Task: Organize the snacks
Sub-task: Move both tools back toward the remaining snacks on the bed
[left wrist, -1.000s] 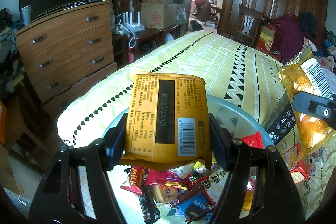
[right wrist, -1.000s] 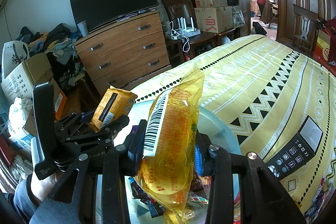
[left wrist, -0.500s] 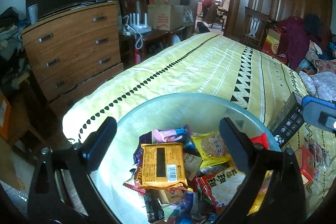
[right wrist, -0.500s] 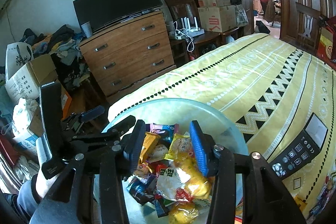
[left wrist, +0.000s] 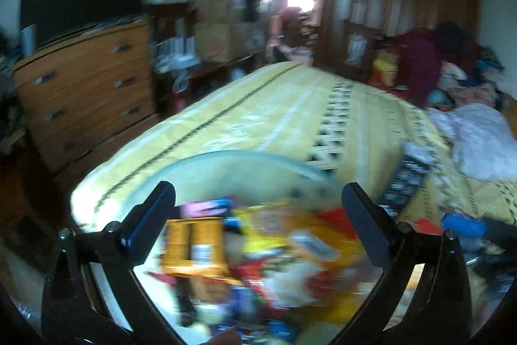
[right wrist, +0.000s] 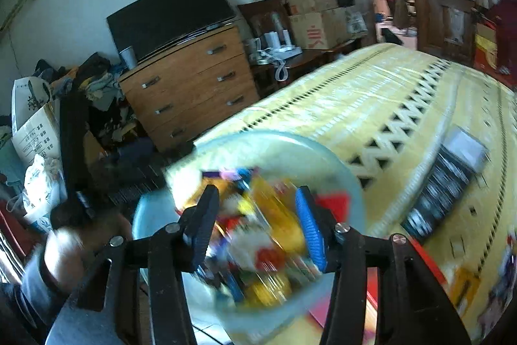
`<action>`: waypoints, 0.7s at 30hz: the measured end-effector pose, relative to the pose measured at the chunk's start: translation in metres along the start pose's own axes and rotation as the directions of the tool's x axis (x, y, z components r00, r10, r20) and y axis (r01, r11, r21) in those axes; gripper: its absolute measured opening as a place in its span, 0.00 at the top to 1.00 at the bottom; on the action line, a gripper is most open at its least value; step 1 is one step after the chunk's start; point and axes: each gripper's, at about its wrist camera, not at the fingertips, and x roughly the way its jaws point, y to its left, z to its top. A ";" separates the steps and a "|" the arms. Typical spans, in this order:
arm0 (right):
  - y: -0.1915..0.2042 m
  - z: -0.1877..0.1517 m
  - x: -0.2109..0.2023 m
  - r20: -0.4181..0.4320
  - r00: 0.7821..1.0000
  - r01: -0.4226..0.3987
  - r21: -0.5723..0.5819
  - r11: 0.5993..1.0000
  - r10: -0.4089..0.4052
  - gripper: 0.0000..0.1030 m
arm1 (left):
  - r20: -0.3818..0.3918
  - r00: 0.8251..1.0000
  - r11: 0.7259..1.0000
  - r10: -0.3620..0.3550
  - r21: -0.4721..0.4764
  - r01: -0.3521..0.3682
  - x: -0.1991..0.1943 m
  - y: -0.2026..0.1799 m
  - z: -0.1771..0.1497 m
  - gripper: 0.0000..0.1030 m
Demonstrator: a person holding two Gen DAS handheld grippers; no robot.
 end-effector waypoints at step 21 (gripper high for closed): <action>-0.541 -0.149 -0.146 -0.318 0.843 0.537 0.520 0.664 -0.433 0.46 | -0.246 0.865 0.822 -0.437 0.281 0.495 0.027 -0.291 -0.085 0.00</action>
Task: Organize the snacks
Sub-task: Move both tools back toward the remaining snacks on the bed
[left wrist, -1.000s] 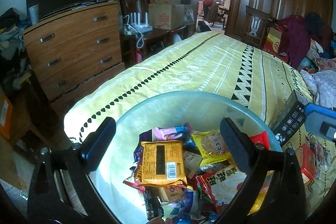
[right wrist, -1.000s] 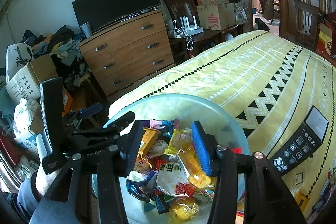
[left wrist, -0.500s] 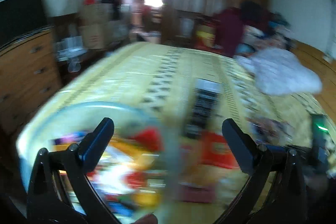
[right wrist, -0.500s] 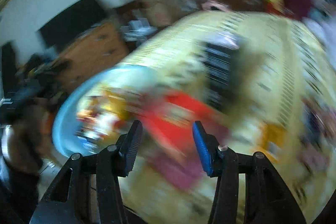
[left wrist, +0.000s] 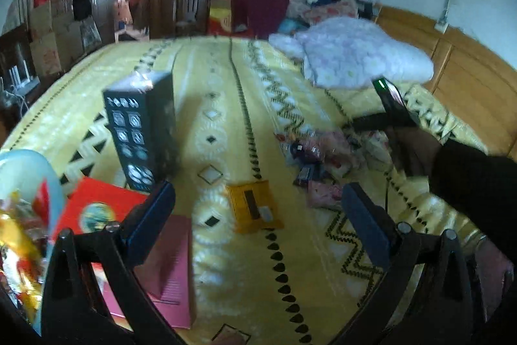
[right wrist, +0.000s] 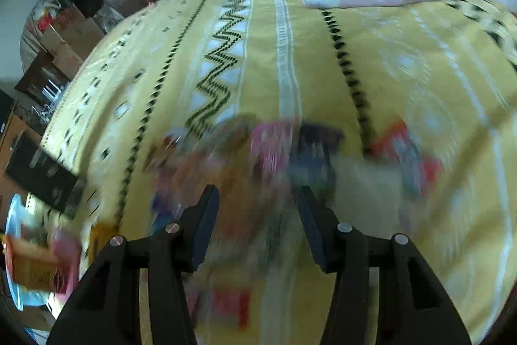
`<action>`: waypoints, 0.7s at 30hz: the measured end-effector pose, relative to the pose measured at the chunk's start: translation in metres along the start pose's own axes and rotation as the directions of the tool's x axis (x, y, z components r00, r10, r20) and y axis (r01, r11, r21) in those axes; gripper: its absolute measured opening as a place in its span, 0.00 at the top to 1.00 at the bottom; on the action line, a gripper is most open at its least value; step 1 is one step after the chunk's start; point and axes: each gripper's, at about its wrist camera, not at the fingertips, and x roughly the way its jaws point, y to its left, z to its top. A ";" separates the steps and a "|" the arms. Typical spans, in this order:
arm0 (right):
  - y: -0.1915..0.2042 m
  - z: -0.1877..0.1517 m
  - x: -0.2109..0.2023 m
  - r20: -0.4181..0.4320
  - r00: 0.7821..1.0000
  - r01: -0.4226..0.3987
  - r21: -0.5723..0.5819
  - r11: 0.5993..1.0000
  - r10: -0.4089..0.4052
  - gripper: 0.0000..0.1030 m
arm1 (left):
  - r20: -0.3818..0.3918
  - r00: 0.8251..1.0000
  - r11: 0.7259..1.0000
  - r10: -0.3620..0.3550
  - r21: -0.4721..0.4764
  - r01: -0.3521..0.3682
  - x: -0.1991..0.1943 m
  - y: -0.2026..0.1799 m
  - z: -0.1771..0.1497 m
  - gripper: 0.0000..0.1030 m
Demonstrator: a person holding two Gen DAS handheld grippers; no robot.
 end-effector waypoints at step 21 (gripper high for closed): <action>0.103 -0.114 0.039 -0.350 0.920 -0.262 -0.211 0.942 0.177 0.46 | -0.103 0.994 0.998 -0.048 0.032 0.051 0.004 -0.024 -0.031 0.00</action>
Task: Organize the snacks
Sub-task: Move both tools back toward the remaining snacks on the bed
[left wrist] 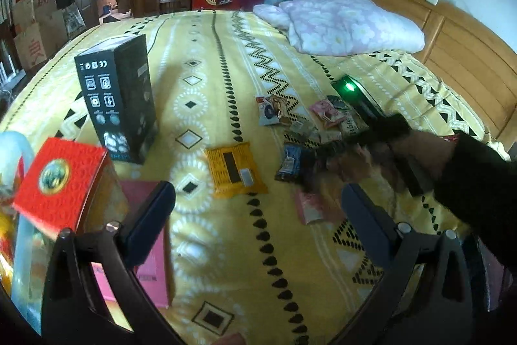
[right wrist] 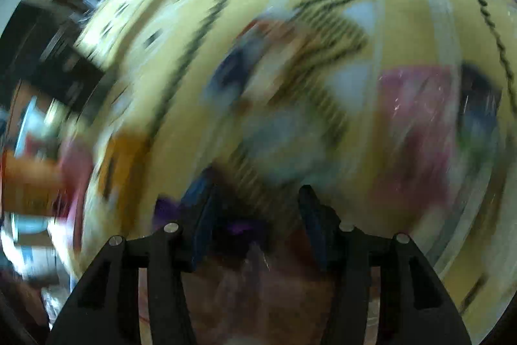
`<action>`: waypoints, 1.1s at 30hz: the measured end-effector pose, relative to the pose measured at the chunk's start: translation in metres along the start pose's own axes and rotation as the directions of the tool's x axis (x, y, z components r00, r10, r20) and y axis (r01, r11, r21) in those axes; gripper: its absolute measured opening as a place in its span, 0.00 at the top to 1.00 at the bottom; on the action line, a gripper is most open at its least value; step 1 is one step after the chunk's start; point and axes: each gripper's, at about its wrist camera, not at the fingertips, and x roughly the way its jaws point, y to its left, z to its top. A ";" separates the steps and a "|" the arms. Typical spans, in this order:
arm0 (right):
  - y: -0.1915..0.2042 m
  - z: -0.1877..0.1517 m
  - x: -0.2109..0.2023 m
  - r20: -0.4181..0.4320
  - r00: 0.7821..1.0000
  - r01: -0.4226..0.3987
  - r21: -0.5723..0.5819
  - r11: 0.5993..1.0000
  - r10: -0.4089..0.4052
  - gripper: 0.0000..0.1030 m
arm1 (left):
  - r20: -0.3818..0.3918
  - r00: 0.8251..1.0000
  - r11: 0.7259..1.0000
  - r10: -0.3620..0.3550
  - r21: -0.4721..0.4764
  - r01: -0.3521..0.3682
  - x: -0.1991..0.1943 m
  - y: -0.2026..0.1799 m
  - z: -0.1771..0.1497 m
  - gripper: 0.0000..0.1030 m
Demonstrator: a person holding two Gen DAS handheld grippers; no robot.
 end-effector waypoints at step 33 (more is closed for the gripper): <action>0.009 -0.186 -0.075 0.211 0.907 0.283 0.333 0.899 -0.364 0.65 | -0.103 0.993 0.998 -0.060 -0.002 0.060 0.006 -0.018 -0.039 0.00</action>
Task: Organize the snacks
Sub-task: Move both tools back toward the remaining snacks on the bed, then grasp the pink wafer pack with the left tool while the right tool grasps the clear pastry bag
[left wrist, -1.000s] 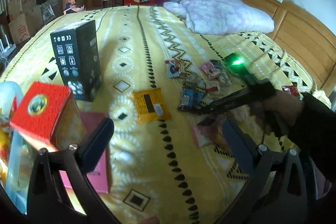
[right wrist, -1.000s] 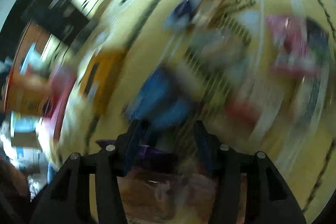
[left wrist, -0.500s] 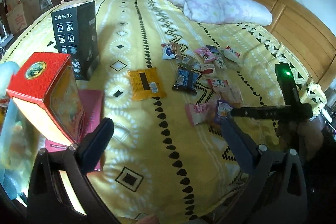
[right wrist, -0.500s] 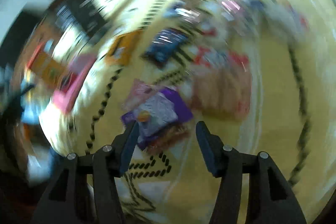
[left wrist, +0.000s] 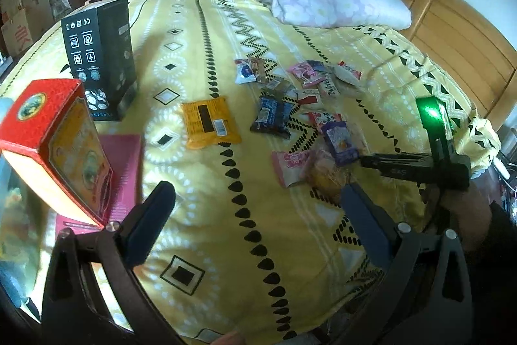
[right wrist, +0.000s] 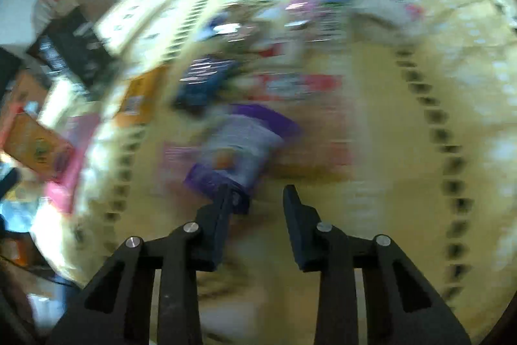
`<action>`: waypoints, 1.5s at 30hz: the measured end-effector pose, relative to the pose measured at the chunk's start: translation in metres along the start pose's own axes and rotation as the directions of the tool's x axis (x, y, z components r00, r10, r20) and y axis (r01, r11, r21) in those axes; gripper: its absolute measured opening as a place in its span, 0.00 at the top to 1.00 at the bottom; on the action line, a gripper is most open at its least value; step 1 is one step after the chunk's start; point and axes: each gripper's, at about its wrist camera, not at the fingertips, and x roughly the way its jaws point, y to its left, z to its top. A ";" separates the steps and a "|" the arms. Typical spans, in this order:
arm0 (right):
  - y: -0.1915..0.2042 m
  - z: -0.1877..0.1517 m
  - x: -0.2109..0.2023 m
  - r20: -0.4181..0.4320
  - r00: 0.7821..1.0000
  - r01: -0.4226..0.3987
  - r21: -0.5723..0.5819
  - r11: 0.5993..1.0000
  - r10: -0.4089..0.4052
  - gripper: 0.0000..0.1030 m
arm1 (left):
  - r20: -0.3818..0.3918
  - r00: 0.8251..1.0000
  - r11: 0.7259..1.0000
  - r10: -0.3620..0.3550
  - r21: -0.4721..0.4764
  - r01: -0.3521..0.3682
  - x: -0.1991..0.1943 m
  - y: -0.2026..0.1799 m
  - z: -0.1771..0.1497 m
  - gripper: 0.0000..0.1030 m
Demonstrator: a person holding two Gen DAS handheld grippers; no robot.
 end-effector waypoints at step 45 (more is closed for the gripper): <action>-0.061 -0.048 -0.036 0.065 0.966 -0.253 0.045 0.966 0.250 0.42 | -0.347 0.836 0.863 -0.425 0.124 0.490 0.123 -0.079 -0.008 0.41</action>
